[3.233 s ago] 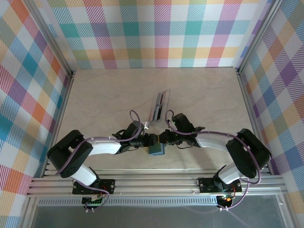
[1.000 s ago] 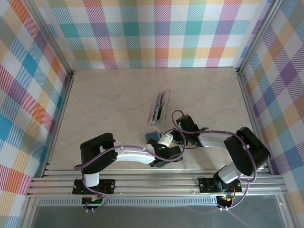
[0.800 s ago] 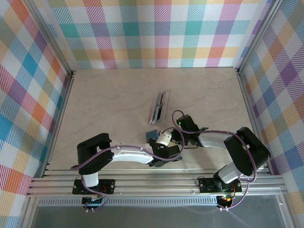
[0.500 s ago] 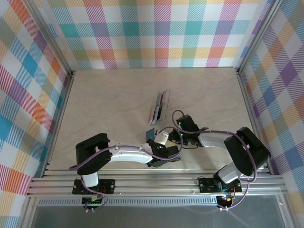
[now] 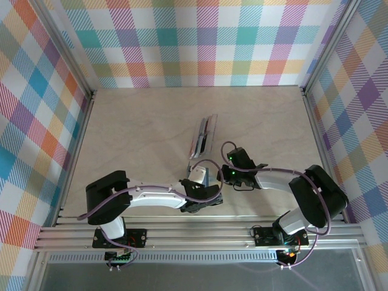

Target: Put the credit cards into the card holder

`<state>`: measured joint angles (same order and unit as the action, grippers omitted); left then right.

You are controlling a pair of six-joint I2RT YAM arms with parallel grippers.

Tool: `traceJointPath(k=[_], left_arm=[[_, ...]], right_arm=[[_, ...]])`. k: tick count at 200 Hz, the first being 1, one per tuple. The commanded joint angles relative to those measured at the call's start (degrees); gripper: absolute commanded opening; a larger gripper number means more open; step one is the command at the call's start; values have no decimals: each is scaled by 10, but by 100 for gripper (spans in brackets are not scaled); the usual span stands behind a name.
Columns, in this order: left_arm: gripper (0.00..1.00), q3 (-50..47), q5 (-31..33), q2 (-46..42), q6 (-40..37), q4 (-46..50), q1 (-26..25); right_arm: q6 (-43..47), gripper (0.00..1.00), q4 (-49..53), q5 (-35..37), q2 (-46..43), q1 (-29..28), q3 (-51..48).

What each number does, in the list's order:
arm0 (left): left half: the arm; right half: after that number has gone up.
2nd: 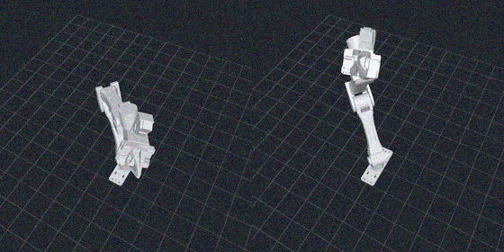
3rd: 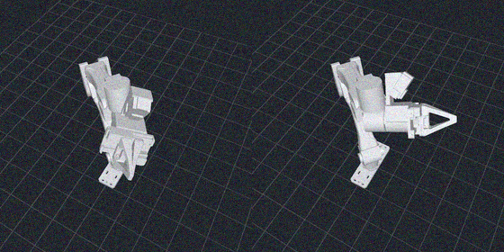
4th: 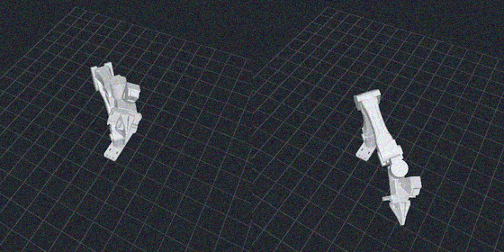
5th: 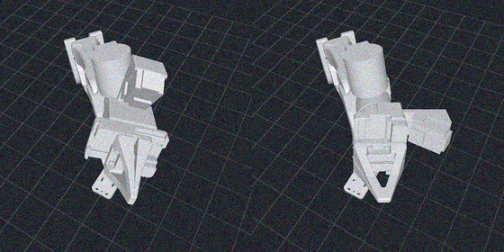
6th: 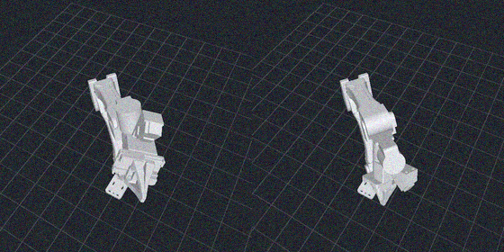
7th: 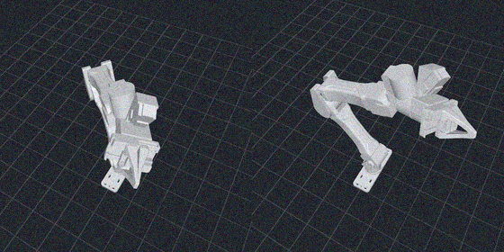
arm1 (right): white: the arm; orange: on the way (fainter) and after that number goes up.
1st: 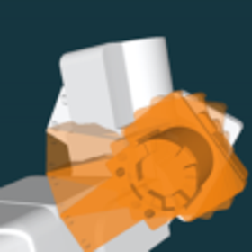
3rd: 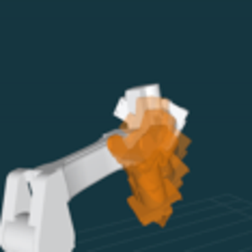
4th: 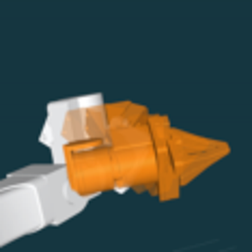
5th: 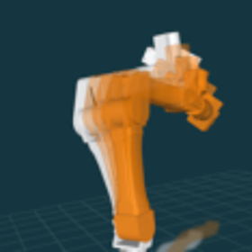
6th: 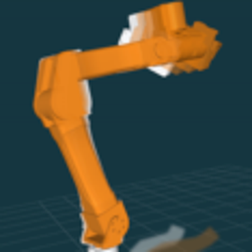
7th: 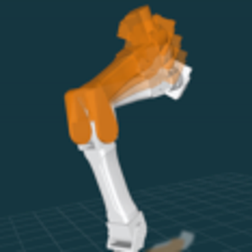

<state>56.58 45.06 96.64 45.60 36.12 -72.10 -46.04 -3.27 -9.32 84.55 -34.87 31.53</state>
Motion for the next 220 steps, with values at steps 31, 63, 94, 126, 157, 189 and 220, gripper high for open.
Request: traceJointPath(k=[31, 63, 94, 126, 157, 189, 220], left_arm=[[0, -136, -143, -124, -11, -156, 51], [0, -149, -158, -139, -24, -177, 51], [0, -146, -167, -126, -28, -192, 51], [0, -149, -172, -125, -28, -197, 50], [0, -157, -171, -132, -23, -218, 49], [0, -171, -171, -141, -20, -231, 49], [0, -181, -173, -147, -19, -239, 49]], right_arm=[[21, 2, 70, 47, -60, -11, -8], [36, 6, 133, 101, -93, -57, 36], [57, 11, 180, 117, -119, -100, 88], [68, 15, 168, 46, -112, -109, 121], [60, 15, 137, 3, -76, -109, 140], [49, 14, 105, -13, -14, -109, 148], [55, 13, 55, -34, 53, -109, 138]])
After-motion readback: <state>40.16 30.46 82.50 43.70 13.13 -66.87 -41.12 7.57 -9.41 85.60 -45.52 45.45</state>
